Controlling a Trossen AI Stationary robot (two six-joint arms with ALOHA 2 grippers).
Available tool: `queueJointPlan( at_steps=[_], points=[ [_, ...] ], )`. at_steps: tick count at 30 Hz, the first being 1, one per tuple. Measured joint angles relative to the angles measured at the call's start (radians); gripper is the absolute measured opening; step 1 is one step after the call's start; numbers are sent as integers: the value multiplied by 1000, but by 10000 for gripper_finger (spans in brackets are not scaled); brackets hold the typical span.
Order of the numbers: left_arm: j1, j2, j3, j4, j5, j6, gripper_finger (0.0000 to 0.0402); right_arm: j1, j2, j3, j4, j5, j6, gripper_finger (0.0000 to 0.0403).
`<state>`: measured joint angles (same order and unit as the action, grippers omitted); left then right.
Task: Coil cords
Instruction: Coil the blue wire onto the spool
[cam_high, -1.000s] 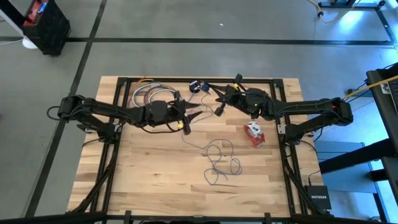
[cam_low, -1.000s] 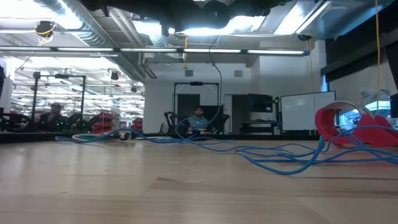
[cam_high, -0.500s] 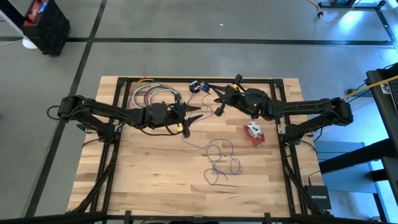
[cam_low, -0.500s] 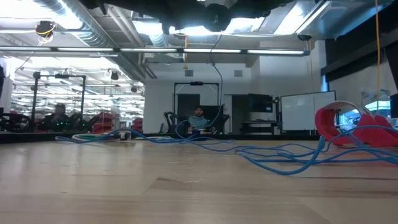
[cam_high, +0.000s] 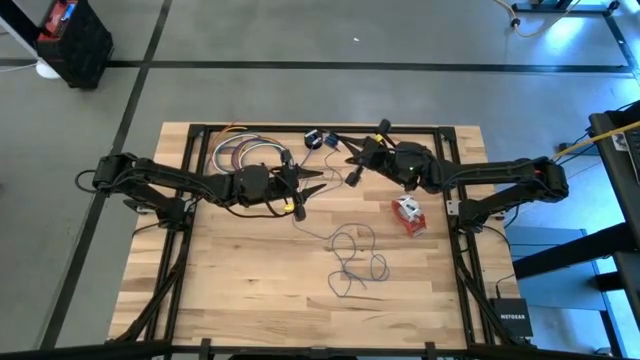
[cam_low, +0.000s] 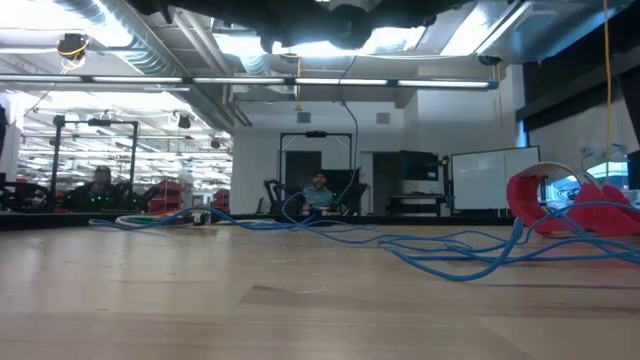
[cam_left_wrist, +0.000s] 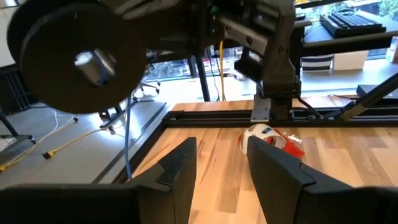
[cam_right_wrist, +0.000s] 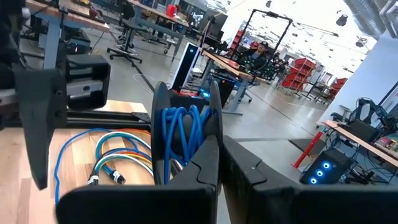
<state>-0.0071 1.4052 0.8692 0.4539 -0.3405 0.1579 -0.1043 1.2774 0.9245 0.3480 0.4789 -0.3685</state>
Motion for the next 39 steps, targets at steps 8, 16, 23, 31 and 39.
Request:
queueJointPlan(
  at_steps=[8,16,23,31,39],
  points=[
    [-8,0,0,-31,0,-10,136,0,-2,0,0,0,8,12],
    [-1,12,-2,-106,-1,-22,136,0,-2,0,0,-3,47,12],
    [24,13,-2,-172,-5,-42,136,-1,-2,-1,1,-80,102,12],
    [27,45,-1,-184,-4,-46,136,-1,-1,-98,92,-80,155,12],
    [61,50,-1,-155,-6,-21,136,0,-1,-136,240,-103,101,12]
  ],
)
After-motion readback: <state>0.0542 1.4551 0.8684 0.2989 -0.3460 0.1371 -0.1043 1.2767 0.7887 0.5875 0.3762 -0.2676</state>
